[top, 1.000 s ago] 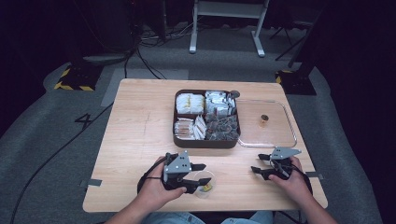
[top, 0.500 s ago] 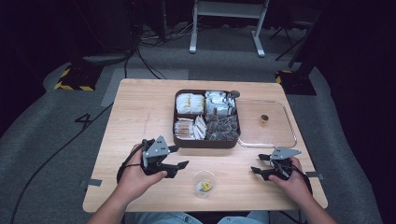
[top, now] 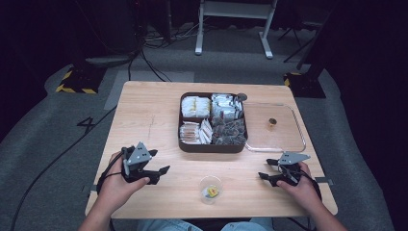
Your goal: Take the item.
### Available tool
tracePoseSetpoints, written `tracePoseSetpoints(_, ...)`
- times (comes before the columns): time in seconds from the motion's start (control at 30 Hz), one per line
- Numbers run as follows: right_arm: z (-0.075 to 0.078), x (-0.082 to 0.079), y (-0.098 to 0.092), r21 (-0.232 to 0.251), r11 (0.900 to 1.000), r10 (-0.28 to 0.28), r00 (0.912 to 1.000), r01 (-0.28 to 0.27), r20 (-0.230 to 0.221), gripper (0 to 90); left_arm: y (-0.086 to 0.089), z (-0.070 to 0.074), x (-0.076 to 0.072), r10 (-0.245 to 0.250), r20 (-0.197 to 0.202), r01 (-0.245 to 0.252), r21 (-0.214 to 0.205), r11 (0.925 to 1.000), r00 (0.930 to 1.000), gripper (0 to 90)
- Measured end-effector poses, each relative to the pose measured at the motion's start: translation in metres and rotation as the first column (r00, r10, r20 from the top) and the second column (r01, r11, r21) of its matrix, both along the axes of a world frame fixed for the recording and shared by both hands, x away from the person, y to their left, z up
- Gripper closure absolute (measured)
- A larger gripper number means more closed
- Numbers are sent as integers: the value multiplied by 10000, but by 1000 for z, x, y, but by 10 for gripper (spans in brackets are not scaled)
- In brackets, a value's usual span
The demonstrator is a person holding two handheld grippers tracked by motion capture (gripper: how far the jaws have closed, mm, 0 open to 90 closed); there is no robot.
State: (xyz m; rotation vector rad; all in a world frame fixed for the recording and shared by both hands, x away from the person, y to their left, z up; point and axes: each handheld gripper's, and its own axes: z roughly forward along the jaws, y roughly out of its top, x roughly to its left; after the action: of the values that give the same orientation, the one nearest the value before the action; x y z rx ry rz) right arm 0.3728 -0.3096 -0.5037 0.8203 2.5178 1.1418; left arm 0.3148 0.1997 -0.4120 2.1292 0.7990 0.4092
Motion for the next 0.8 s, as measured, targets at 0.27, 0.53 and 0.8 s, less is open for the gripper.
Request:
tracePoseSetpoints(0.27, 0, 0, 0, -3, 10000, 4, 10000, -4, 5, 304, 26, -20, 7, 821, -312, -814, 230, 9964, 9961, 286)
tracePoseSetpoints(0.53, 0, 0, 0, -5, 10000, 3, 10000, -3, 7, 304, 38, -44, 16, 1712, -960, -1622, 942, 9822, 9805, 285)
tracePoseSetpoints(0.8, 0, 0, 0, 5, 10000, 16, 10000, -16, -8, 303, 45, -63, 13, 2009, -1465, -1778, 1569, 9715, 9686, 282)
